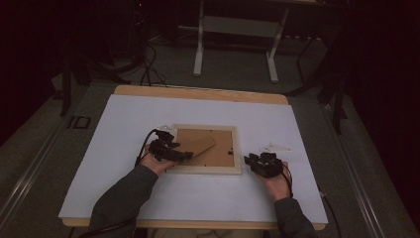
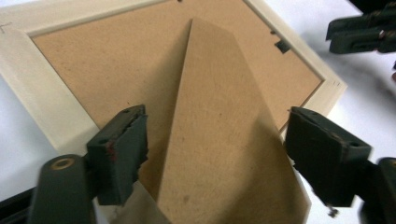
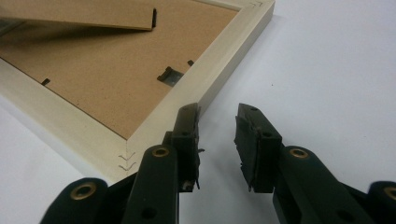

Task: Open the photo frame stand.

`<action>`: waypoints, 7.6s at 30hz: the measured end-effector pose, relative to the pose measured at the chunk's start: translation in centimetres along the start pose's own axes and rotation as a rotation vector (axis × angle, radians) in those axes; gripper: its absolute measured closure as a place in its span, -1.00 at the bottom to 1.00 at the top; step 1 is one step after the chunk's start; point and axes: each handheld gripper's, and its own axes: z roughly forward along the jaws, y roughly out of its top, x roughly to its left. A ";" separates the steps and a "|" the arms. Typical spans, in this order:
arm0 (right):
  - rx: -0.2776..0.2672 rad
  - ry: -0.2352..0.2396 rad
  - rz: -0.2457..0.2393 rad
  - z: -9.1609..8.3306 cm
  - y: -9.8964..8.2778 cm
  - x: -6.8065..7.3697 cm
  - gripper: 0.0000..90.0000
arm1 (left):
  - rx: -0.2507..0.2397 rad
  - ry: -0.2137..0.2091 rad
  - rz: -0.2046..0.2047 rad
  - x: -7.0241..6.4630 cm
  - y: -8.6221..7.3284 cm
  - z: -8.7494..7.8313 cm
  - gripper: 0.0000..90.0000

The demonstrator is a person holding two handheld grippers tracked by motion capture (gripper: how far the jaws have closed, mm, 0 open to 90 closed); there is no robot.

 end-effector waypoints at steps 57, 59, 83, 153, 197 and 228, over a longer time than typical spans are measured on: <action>-0.021 0.042 0.040 1.8 2.5 0.0 0.34 | -0.061 0.101 0.251 -3.8 0.4 -1.6 -0.21; -0.020 0.046 0.047 1.9 2.9 -0.2 0.32 | -0.061 0.105 0.255 -3.9 0.4 -1.7 -0.21; 0.018 0.135 0.128 4.9 4.8 -1.1 -0.03 | -0.100 0.115 0.301 -4.7 -0.5 -2.3 -0.21; -0.131 0.319 0.413 4.2 6.1 -3.1 0.37 | -0.156 0.035 0.320 -4.2 -0.7 -3.3 -0.02; -0.287 0.279 0.182 1.5 7.3 -1.8 0.39 | -0.083 -0.027 0.290 -3.8 0.0 -2.5 0.45; -0.338 0.179 0.091 -0.3 8.1 -2.3 0.36 | -0.085 0.096 0.323 -3.6 1.9 -0.1 0.53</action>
